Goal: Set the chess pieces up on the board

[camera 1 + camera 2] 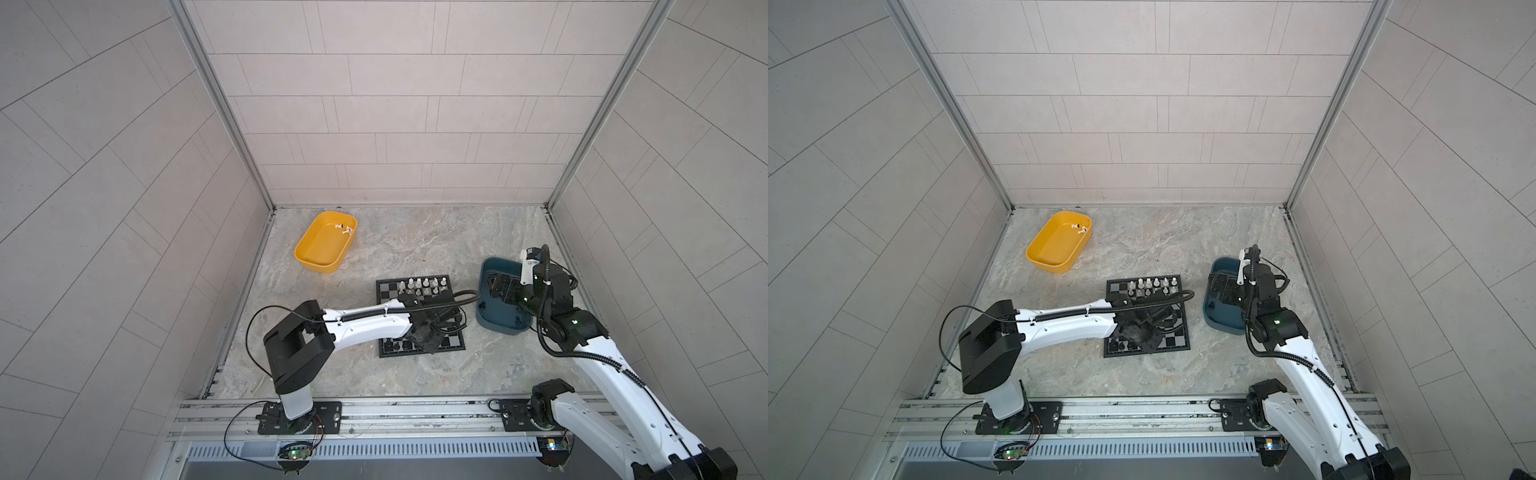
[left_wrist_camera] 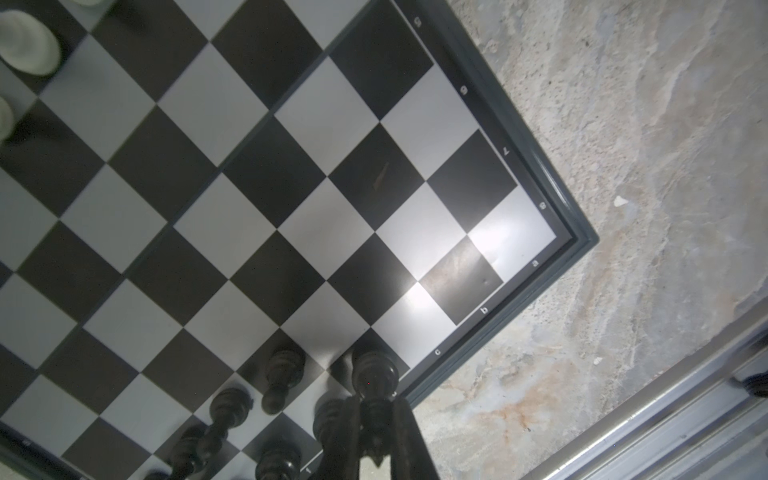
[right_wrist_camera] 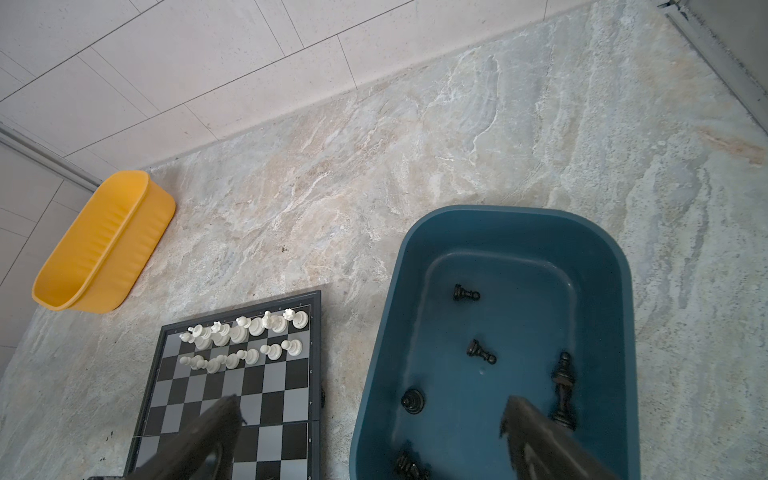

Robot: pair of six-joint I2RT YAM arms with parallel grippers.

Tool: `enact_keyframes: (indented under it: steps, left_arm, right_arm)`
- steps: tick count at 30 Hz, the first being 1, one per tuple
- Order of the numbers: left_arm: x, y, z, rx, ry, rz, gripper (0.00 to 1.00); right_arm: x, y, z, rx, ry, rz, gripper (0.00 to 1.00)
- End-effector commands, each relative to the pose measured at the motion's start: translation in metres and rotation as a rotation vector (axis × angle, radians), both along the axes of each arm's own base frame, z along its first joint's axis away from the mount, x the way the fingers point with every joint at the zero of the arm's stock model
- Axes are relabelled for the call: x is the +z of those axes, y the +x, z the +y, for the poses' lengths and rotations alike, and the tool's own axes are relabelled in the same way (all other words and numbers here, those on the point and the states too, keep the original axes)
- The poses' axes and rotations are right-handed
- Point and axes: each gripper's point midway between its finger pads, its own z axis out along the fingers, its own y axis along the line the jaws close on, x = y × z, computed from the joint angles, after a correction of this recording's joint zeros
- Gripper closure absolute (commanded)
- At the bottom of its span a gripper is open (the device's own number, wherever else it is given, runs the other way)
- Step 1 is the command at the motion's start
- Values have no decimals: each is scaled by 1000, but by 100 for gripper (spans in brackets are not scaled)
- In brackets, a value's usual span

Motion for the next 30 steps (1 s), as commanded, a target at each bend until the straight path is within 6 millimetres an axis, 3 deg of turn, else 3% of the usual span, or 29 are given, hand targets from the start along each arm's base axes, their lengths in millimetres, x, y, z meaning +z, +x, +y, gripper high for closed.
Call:
enact_keyframes:
  steps: [1,6,15,30]
  left_arm:
    - [-6,-4,5,5,29,9,95]
    - [-7,-6,6,3,36,11,94]
    - [-7,-7,3,-9,35,16,79]
    - [-2,-7,-4,-21,22,18,70]
  right_arm:
    - [2,1,-2,-4,-3,-11,0]
    - [0,2,-2,-6,-3,-6,0]
    - [0,3,-3,-8,-6,-4,0]
    - [3,3,-4,-13,-10,-6,0]
